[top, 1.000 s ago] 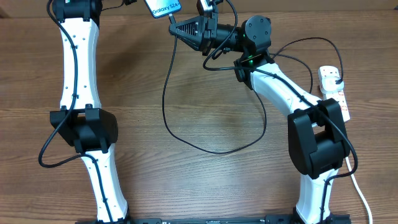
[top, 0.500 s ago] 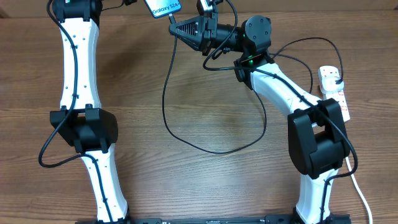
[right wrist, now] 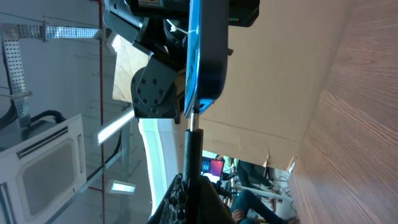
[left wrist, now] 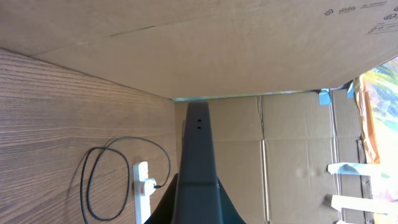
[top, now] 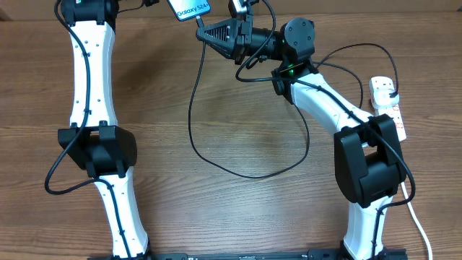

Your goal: Plug charger to phone and switch on socket

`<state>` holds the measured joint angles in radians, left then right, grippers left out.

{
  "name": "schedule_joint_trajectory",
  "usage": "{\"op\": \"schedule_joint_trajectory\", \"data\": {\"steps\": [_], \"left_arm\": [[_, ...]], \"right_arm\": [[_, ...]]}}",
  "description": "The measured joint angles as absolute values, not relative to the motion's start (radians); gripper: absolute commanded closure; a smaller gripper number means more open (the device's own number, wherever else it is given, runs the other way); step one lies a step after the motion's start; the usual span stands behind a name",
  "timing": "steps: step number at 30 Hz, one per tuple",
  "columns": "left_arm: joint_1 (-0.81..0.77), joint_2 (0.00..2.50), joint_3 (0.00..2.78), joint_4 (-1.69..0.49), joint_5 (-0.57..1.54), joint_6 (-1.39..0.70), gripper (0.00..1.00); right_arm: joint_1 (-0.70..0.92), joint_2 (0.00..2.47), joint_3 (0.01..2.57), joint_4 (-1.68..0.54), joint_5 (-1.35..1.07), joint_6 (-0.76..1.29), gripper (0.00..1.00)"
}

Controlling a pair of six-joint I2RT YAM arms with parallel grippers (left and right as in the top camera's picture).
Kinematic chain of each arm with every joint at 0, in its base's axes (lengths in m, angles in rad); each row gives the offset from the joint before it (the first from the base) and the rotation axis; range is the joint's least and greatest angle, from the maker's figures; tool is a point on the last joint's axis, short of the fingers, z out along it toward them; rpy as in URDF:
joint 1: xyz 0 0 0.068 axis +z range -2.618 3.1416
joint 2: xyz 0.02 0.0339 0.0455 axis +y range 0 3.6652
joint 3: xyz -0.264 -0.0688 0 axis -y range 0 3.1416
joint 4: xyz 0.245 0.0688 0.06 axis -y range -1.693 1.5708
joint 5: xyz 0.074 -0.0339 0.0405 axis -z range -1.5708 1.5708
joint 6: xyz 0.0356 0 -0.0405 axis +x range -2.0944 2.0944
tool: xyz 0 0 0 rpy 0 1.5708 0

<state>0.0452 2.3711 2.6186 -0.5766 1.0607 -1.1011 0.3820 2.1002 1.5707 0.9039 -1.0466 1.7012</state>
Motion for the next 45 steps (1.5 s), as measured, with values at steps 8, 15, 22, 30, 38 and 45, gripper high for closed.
{"op": "schedule_joint_trajectory", "data": {"steps": [8, 15, 22, 30, 38, 45], "left_arm": [[0.030, 2.371, 2.619, -0.576, 1.041, -1.101, 0.96], [0.026, 2.371, 2.619, -0.576, 1.034, -1.102, 0.96], [0.026, 2.371, 2.619, -0.570, 1.053, -1.101, 0.96], [0.026, 2.371, 2.619, -0.459, 1.144, -1.100, 0.96], [0.027, 2.371, 2.619, -0.444, 1.196, -1.097, 0.96], [0.028, 2.371, 2.619, -0.440, 1.220, -1.077, 0.96]], "right_arm": [[0.382, 2.100, 1.571, 0.904, -1.047, 1.701, 0.96], [0.382, 2.100, 1.571, 0.904, -1.047, 1.701, 0.96], [0.381, 2.100, 1.571, 0.905, -1.063, 1.701, 0.96], [0.380, 2.100, 1.571, 0.912, -1.082, 1.700, 0.96], [0.380, 2.100, 1.571, 0.916, -1.114, 1.696, 0.96], [0.381, 2.100, 1.571, 0.916, -1.130, 1.694, 0.96]]}}
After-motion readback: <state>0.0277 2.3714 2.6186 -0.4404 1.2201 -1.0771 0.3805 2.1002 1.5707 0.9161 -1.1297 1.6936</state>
